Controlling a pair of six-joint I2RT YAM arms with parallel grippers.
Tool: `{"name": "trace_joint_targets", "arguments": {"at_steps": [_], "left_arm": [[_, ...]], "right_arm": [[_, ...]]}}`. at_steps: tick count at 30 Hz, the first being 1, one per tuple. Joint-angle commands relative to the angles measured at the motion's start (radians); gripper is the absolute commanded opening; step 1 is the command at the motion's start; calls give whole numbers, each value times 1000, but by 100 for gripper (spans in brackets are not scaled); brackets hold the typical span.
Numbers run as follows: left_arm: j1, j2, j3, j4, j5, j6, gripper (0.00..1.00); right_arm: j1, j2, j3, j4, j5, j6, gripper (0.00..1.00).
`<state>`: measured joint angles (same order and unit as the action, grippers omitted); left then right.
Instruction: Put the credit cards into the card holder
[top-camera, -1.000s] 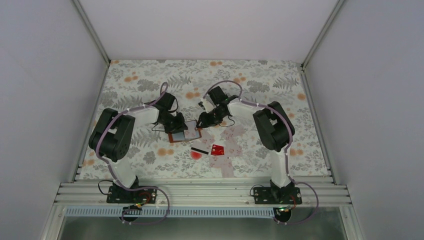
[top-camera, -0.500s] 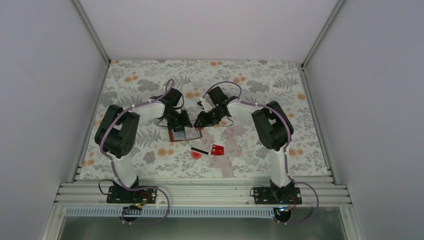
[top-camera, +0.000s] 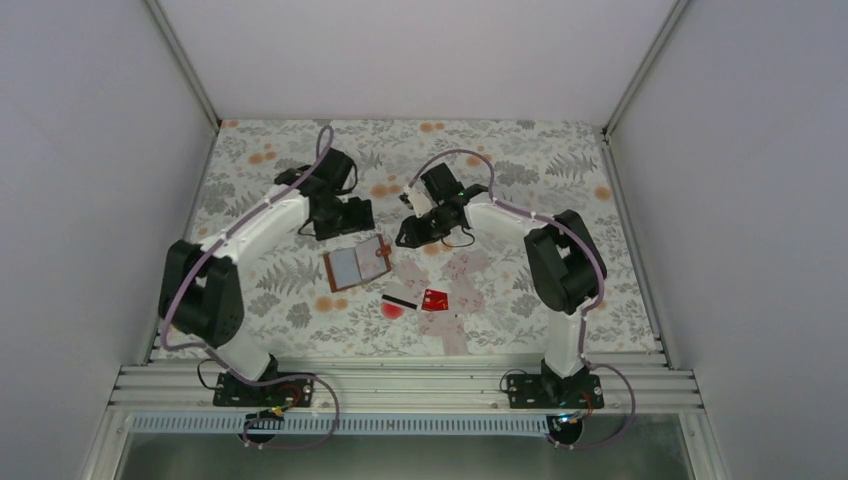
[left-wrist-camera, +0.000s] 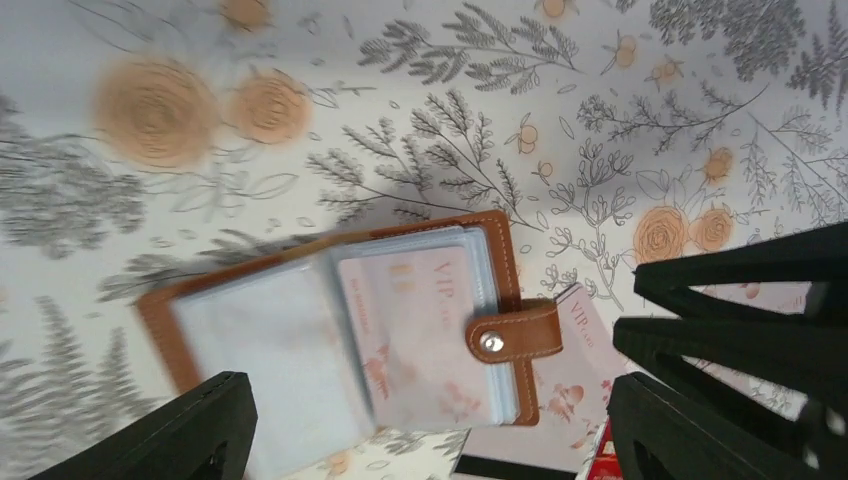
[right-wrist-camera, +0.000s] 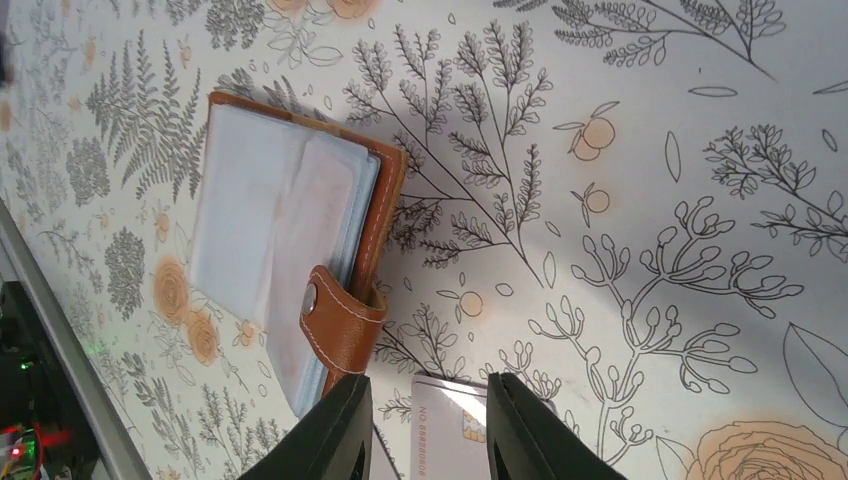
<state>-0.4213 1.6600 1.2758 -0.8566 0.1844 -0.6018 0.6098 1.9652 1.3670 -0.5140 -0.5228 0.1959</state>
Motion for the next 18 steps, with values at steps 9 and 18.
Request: {"name": "trace_joint_targets", "arguments": {"at_steps": [9, 18], "left_arm": [[178, -259, -394, 63, 10, 187, 56], [197, -195, -476, 112, -17, 169, 36]], "right_arm": [[24, -43, 16, -7, -110, -22, 42], [54, 26, 63, -51, -78, -52, 49]]}}
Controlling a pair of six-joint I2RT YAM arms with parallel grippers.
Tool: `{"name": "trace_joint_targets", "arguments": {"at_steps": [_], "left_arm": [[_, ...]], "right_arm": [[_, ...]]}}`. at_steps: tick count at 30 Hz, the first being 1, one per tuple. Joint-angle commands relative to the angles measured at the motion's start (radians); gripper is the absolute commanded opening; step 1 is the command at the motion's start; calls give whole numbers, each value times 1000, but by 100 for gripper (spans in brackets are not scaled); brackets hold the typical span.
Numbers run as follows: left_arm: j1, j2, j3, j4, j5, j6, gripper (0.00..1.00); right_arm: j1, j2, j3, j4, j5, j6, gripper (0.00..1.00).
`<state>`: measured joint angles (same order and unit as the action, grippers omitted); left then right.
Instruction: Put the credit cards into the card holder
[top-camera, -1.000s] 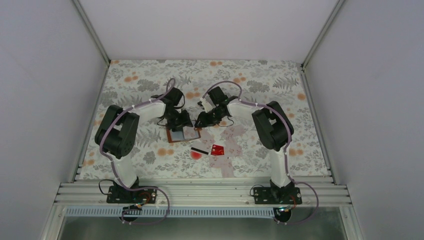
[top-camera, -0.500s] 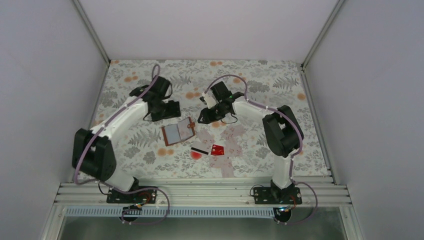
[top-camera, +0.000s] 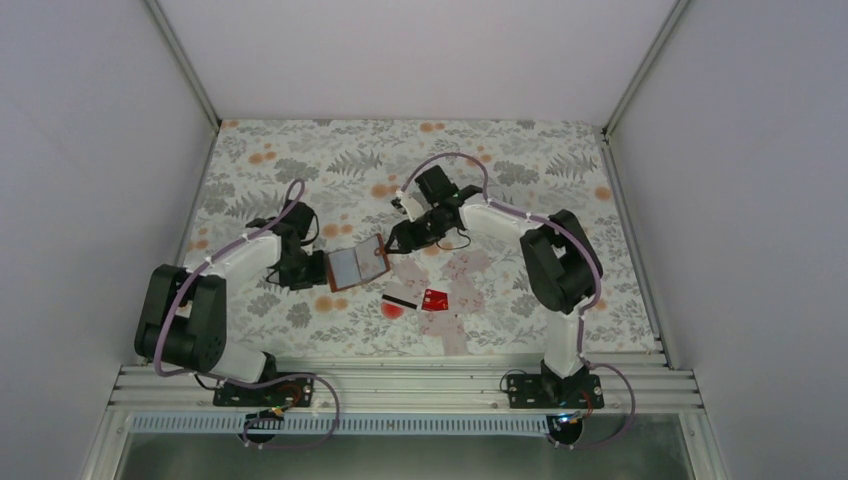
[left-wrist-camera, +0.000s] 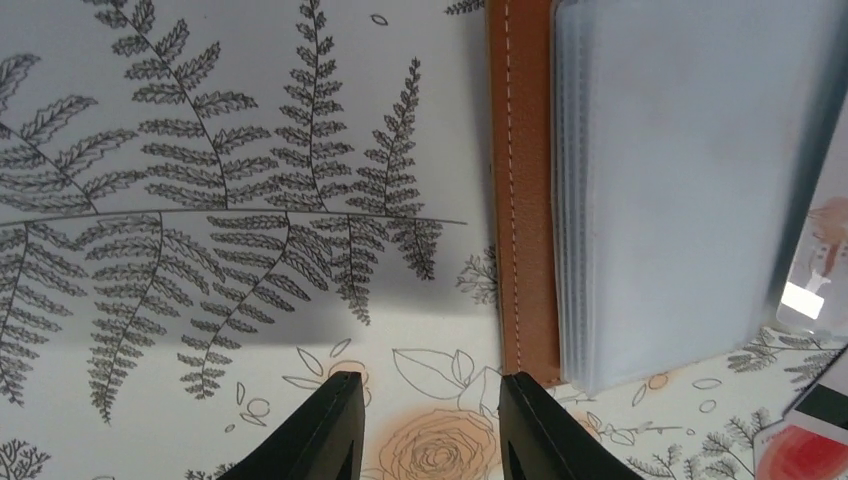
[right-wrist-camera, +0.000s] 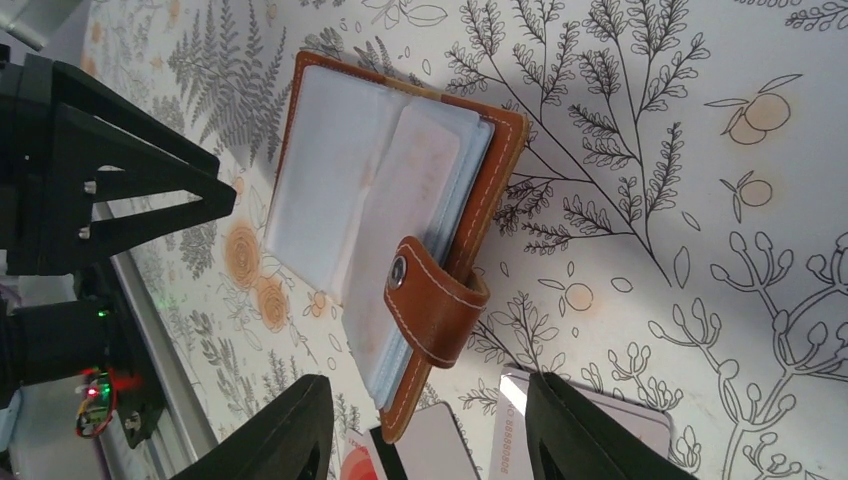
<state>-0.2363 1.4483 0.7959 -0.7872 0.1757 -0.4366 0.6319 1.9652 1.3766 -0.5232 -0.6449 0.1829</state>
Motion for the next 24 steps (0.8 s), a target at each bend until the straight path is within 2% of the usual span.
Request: {"name": "trace_joint_targets", "arguments": {"at_steps": [1, 5, 9, 13, 17, 20, 24], "left_arm": [[18, 26, 5, 38, -19, 0, 35], [29, 49, 6, 37, -27, -8, 33], [29, 66, 13, 40, -32, -10, 33], [31, 83, 18, 43, -29, 3, 33], [31, 77, 25, 33, -43, 20, 33], [33, 72, 29, 27, -45, 30, 33], [34, 73, 29, 25, -43, 42, 33]], "right_arm": [[46, 26, 66, -59, 76, -54, 49], [121, 37, 148, -144, 273, -97, 50], [178, 82, 236, -221, 502, -50, 52], [260, 142, 327, -299, 691, -35, 62], [322, 237, 419, -367, 819, -38, 68], [329, 290, 467, -412, 917, -37, 68], [325, 273, 463, -401, 1008, -49, 67]]}}
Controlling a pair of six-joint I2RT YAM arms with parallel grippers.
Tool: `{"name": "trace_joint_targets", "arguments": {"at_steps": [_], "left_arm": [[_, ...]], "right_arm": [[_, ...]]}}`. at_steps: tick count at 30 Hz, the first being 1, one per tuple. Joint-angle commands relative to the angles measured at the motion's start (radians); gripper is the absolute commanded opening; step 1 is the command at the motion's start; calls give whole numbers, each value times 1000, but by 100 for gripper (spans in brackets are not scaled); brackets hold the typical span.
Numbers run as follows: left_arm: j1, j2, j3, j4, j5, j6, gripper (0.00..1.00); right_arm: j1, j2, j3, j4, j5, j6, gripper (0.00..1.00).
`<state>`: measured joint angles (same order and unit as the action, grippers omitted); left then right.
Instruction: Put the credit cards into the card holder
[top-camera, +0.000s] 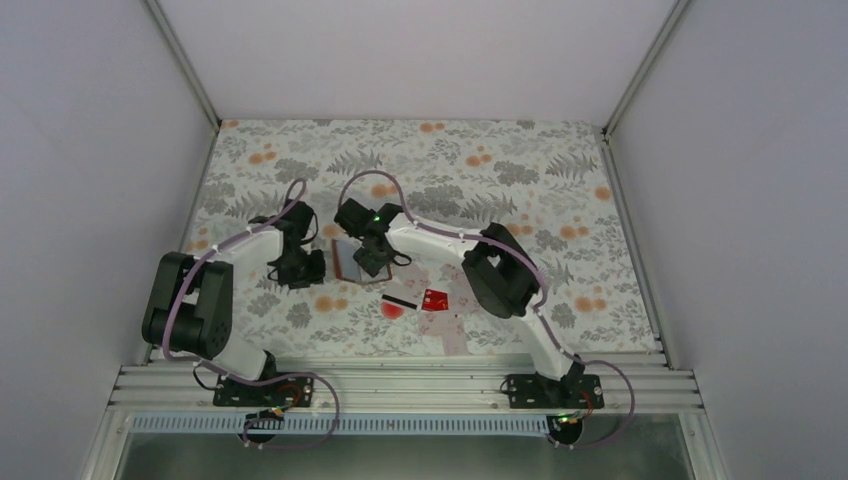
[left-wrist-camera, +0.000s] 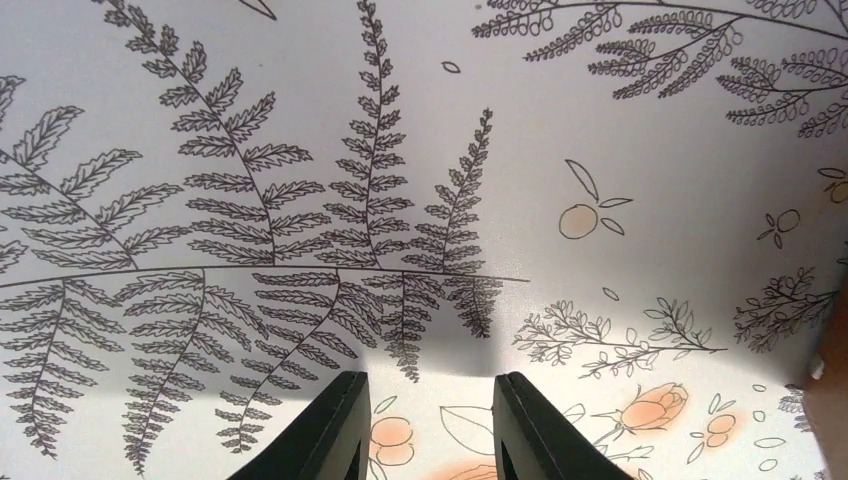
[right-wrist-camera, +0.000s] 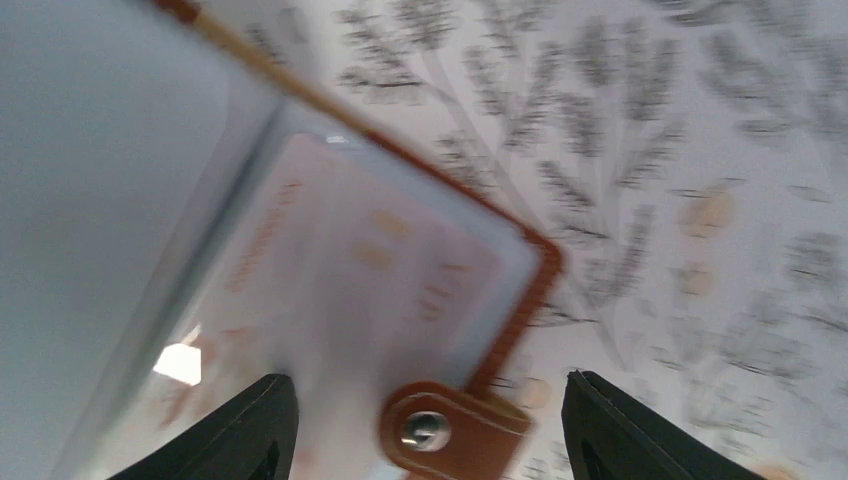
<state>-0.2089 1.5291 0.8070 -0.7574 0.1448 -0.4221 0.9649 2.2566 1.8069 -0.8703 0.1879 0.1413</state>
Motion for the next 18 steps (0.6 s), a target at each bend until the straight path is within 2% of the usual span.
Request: {"name": "trace_joint_targets", "arguments": {"at_steps": [1, 13, 18], "left_arm": [[5, -7, 18, -6, -14, 30, 33], [7, 27, 81, 5, -15, 54, 33], [7, 62, 93, 30, -7, 57, 33]], "right_arm": [[-10, -22, 27, -58, 185, -6, 67], [-71, -53, -76, -9, 154, 13, 53], [-75, -87, -84, -1, 151, 12, 43]]}}
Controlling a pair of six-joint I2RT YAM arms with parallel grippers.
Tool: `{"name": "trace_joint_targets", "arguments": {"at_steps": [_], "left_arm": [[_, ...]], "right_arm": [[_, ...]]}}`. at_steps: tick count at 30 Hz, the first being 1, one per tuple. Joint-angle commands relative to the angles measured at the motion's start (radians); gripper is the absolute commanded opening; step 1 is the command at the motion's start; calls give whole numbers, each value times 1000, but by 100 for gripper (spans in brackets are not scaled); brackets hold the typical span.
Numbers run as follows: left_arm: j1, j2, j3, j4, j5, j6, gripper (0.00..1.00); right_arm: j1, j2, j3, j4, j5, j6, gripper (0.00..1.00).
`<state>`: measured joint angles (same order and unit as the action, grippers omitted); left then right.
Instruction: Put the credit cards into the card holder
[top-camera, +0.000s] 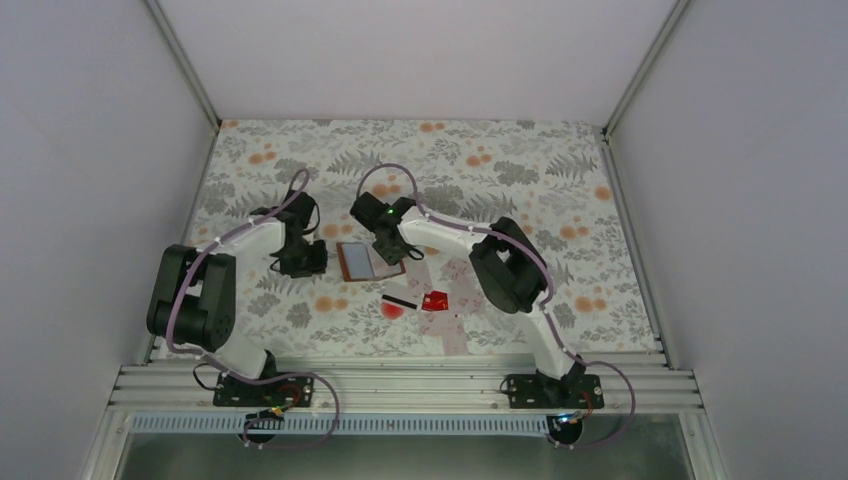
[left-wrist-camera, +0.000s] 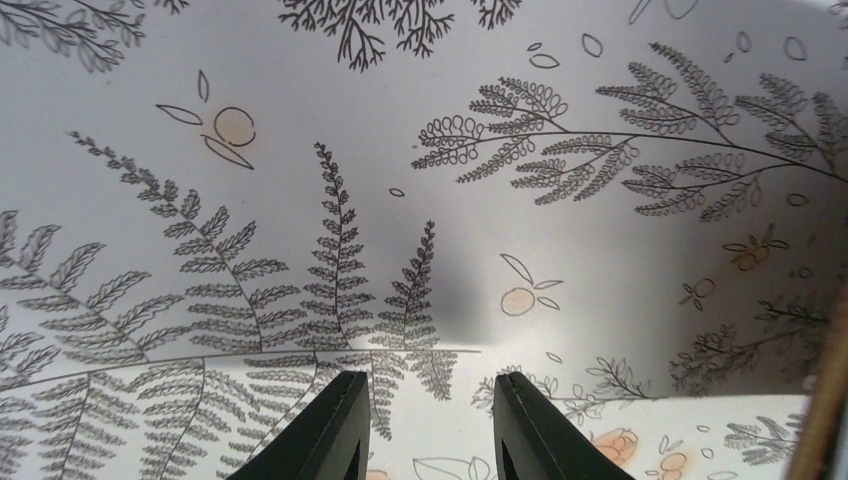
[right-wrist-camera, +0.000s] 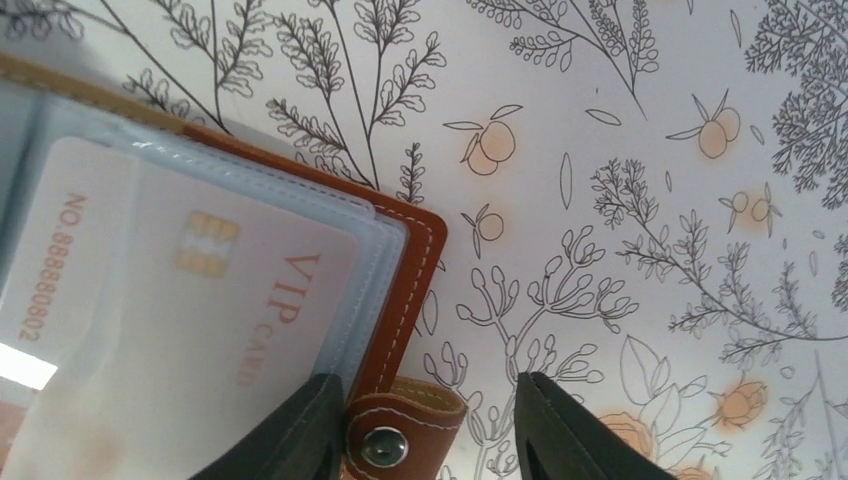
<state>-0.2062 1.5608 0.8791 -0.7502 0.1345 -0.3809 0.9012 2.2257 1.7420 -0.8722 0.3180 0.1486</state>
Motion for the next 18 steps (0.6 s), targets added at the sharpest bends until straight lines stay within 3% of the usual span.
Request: {"name": "trace_joint_targets", "arguments": {"at_steps": [1, 9, 18], "left_arm": [[4, 36, 23, 29, 8, 16, 33], [-1, 104, 50, 118, 120, 13, 33], [-6, 148, 98, 183, 217, -24, 33]], "right_arm": [[-14, -64, -25, 8, 15, 6, 40], [-40, -91, -39, 34, -77, 14, 12], [-82, -93, -129, 93, -167, 11, 4]]}}
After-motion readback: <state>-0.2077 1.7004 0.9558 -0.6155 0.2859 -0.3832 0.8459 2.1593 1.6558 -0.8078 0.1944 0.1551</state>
